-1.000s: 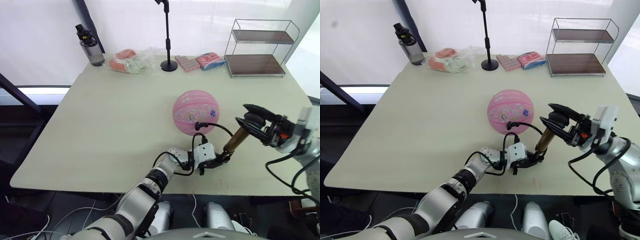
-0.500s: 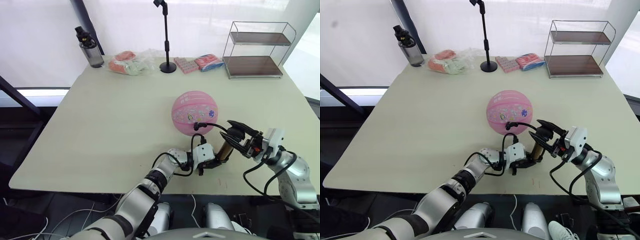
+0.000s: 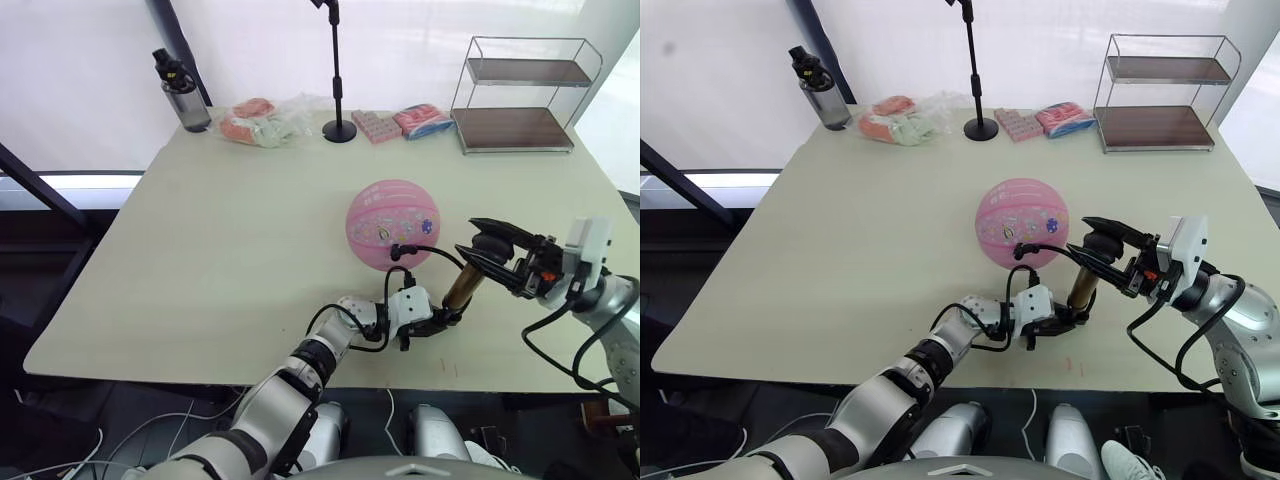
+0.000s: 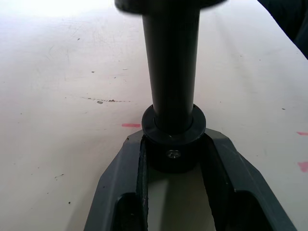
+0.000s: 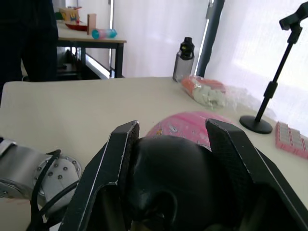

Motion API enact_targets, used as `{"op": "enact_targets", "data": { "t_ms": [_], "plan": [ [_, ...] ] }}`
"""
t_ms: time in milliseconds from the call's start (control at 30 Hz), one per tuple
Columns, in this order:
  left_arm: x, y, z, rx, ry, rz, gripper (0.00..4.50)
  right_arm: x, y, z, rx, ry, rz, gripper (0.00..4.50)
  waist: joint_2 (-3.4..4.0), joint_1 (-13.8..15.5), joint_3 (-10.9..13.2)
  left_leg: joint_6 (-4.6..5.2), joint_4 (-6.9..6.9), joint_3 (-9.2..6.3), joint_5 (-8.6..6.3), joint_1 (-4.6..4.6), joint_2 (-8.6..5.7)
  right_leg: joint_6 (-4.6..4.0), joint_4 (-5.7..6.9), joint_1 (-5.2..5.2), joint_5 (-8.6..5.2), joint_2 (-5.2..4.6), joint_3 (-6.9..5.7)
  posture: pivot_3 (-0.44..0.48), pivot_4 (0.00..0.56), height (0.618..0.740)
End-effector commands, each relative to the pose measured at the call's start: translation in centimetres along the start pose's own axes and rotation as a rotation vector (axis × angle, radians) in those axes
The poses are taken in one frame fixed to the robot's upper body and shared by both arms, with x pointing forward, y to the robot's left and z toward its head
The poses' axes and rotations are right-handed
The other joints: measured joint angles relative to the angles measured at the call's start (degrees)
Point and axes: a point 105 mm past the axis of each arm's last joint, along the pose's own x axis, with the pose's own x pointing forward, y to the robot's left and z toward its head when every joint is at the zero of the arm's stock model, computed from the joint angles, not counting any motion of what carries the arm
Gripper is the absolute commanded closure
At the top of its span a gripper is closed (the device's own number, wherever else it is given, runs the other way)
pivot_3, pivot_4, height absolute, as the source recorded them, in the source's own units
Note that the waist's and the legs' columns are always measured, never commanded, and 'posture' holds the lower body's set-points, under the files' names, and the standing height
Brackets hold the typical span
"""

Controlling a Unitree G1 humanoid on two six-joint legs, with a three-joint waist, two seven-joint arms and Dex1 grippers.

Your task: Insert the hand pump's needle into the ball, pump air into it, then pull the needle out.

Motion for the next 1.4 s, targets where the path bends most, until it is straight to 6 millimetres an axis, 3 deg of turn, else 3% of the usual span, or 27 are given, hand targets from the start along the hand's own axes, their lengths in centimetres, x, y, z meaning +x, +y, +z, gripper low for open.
{"op": "enact_targets", "data": {
  "t_ms": [33,433,533,833,1200,1400],
  "plan": [
    [-1.2,-2.9,-5.4,-0.12,0.188,-0.063,3.41,-0.4,-0.9,4.9,-0.097,-0.098,-0.006,2.59,-0.01,0.0,0.0,0.0,0.0,0.02,0.0,0.0,0.0,0.0,0.0,0.0,0.0,0.0,0.01,0.0,0.15,0.736],
    [-1.3,-2.9,-5.5,-0.116,0.192,-0.068,3.41,-0.7,-2.6,11.8,-0.171,-0.176,-0.01,2.59,-0.12,0.3,0.3,0.0,0.01,0.0,0.0,-0.14,0.01,-0.01,-0.03,-0.04,0.01,-0.01,-0.04,0.0,0.15,0.736],
    [-1.3,-2.9,-5.5,-0.118,0.191,-0.069,3.41,-0.5,-2.7,12.0,-0.176,-0.171,-0.008,2.59,-0.09,0.4,0.4,0.01,0.05,0.0,0.0,-0.2,0.01,-0.03,-0.03,-0.07,0.03,-0.02,-0.04,0.0,0.15,0.736],
    [-1.4,-3.3,-5.6,-0.123,0.186,-0.076,3.41,0.4,-1.1,5.4,-0.087,-0.058,0.02,2.59,-0.07,0.4,0.5,0.0,0.05,0.01,0.0,-0.12,0.02,0.0,-0.03,-0.08,0.01,0.0,-0.04,0.0,0.15,0.736],
    [-1.6,-3.6,-5.8,-0.124,0.183,-0.074,3.41,0.2,1.6,-6.5,0.021,0.076,-0.033,2.59,-0.4,-0.3,-0.7,-0.01,-0.21,-0.04,0.0,0.24,0.2,-0.01,-0.02,0.04,-0.01,0.24,-0.01,0.0,0.15,0.736],
    [-1.6,-3.5,-5.7,-0.119,0.178,-0.071,3.41,-0.2,2.7,-10.5,0.063,0.116,-0.089,2.59,-0.28,-0.4,-0.8,-0.01,-0.24,0.0,0.0,0.29,0.24,-0.02,-0.01,0.04,0.0,0.31,0.04,0.0,0.15,0.736]
  ]
}}
